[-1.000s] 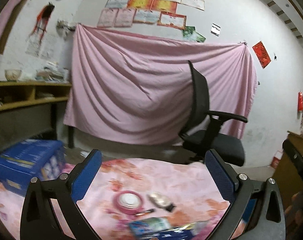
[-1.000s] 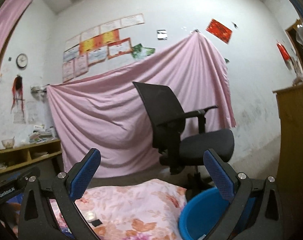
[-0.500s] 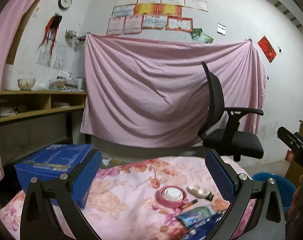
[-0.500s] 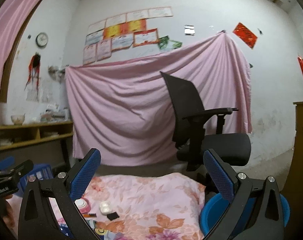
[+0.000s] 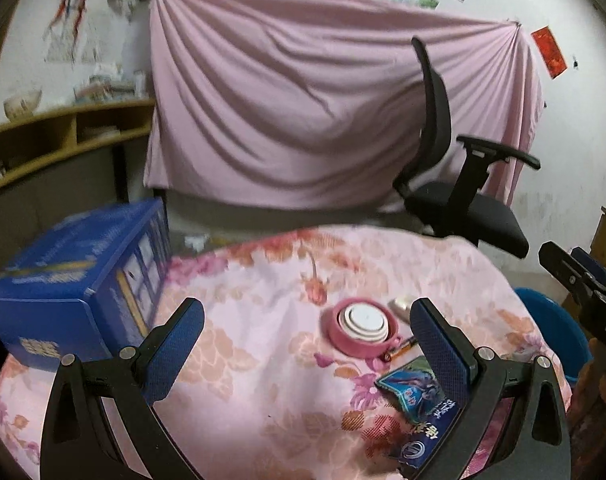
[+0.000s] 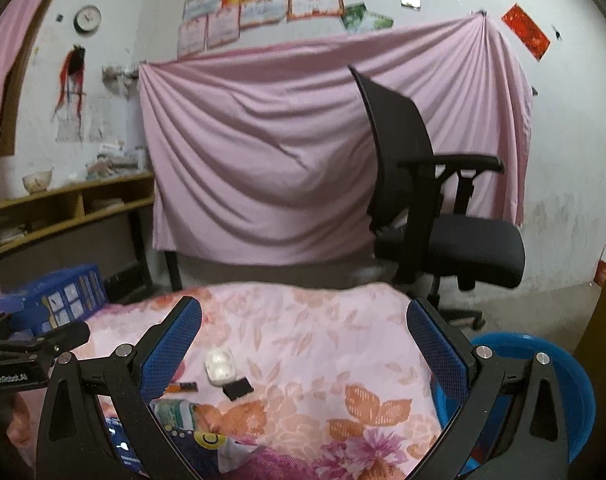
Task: Collect trash
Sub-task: 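Grasp the pink tape roll with the left tool while the right tool grasps the black binder clip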
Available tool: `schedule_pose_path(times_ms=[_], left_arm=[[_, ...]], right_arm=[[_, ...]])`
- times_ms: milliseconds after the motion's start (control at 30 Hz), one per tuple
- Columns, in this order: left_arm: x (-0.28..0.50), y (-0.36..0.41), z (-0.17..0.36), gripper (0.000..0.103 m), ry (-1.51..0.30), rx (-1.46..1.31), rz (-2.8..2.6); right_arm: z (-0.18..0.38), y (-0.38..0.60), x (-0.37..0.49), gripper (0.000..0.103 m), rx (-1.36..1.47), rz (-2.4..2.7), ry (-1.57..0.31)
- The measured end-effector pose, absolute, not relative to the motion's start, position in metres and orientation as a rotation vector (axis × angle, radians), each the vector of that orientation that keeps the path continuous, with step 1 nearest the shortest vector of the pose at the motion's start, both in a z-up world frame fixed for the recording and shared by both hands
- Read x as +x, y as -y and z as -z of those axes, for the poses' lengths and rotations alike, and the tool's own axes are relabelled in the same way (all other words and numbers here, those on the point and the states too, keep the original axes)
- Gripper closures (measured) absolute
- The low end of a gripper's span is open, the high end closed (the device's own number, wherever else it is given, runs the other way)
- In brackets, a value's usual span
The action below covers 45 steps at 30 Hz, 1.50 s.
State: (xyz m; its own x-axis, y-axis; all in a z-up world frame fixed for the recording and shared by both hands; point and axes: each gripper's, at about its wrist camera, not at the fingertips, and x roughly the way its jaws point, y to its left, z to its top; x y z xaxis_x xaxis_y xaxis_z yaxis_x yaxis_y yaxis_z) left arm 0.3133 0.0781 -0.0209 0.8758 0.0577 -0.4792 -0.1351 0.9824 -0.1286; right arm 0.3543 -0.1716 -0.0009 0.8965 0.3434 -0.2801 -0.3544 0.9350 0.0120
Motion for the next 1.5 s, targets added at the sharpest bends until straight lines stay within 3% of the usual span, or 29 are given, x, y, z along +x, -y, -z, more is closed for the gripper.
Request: schedule_pose_path(times_ms=[133, 267, 400, 500, 700, 833, 1267, 1333, 1400, 1500], left_arm=[[0.336, -0.079, 0.03, 0.003, -0.583, -0.18, -0.046], [0.353, -0.076, 0.038, 0.008, -0.654, -0.179, 0.004], [0.366, -0.073, 0.045, 0.022, -0.715, -0.178, 0.042], [0.371, -0.071, 0.05, 0.029, -0.752, -0.172, 0.063], [0.387, -0.061, 0.054, 0.03, -0.788, -0.145, 0.089], [0.395, -0.051, 0.058, 0.044, -0.816, -0.095, 0.105], [0.387, -0.07, 0.056, 0.044, -0.797, -0.178, 0.077], [0.385, -0.071, 0.056, 0.044, -0.8, -0.178, 0.068], [0.384, -0.07, 0.056, 0.044, -0.8, -0.175, 0.064], [0.384, -0.068, 0.056, 0.044, -0.803, -0.166, 0.06]], right_arm=[[0.01, 0.167, 0.37, 0.0, -0.041, -0.364, -0.392], [0.021, 0.161, 0.386, 0.015, -0.042, -0.401, -0.514], [0.031, 0.157, 0.398, 0.027, -0.049, -0.414, -0.616], [0.038, 0.152, 0.403, 0.03, -0.065, -0.416, -0.672], [0.047, 0.143, 0.409, 0.033, -0.091, -0.433, -0.735], [0.05, 0.142, 0.41, 0.035, -0.088, -0.455, -0.759], [0.065, 0.122, 0.413, 0.045, -0.141, -0.564, -0.875], [0.066, 0.117, 0.417, 0.05, -0.147, -0.57, -0.881], [0.067, 0.114, 0.42, 0.064, -0.141, -0.576, -0.887], [0.068, 0.112, 0.42, 0.076, -0.145, -0.594, -0.888]])
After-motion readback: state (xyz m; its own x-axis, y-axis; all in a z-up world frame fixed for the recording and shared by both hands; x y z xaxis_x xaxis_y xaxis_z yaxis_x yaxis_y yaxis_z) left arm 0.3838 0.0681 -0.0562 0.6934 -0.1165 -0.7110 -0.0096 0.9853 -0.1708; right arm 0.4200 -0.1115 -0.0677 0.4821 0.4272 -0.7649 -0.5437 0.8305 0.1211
